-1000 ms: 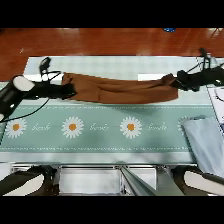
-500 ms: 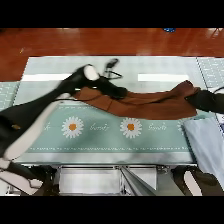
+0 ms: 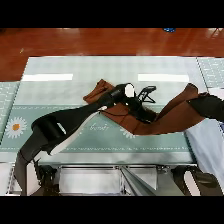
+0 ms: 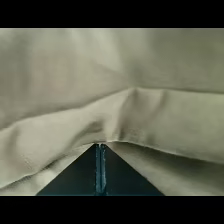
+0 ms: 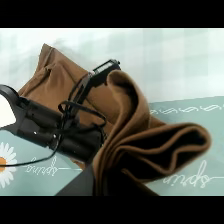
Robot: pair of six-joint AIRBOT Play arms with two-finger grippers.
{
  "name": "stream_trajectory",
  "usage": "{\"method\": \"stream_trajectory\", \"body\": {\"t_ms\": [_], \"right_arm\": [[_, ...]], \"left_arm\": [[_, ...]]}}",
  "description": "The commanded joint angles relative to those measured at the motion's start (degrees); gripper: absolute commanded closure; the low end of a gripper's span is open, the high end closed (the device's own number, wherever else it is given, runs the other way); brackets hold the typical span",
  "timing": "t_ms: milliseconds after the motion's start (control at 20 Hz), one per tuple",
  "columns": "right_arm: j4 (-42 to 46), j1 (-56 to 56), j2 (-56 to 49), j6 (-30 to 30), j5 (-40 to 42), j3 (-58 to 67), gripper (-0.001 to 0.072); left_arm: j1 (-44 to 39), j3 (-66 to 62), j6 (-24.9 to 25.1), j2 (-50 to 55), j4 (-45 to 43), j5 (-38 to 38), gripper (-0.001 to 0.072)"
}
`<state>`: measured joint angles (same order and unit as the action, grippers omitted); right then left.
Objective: Fold the shirts.
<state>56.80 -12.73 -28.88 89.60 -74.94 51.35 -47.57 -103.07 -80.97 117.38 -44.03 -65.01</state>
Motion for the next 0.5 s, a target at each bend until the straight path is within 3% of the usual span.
{"method": "stream_trajectory", "body": {"t_ms": [0,200,450], "right_arm": [[-1.9,0.48,-1.95,-0.42,0.68,0.02,0.0684],[-8.55,8.52,-11.3,-2.89,8.68,1.31,0.0684],[-8.81,25.22,-33.33,-3.02,20.09,15.15,0.0684]], "left_arm": [[5.99,-2.36,1.2,-1.57,0.94,-3.26,0.0692],[20.9,-1.55,1.22,-11.26,-5.77,-10.16,0.0692],[39.39,9.38,1.92,-34.91,-18.95,-8.96,0.0691]]}}
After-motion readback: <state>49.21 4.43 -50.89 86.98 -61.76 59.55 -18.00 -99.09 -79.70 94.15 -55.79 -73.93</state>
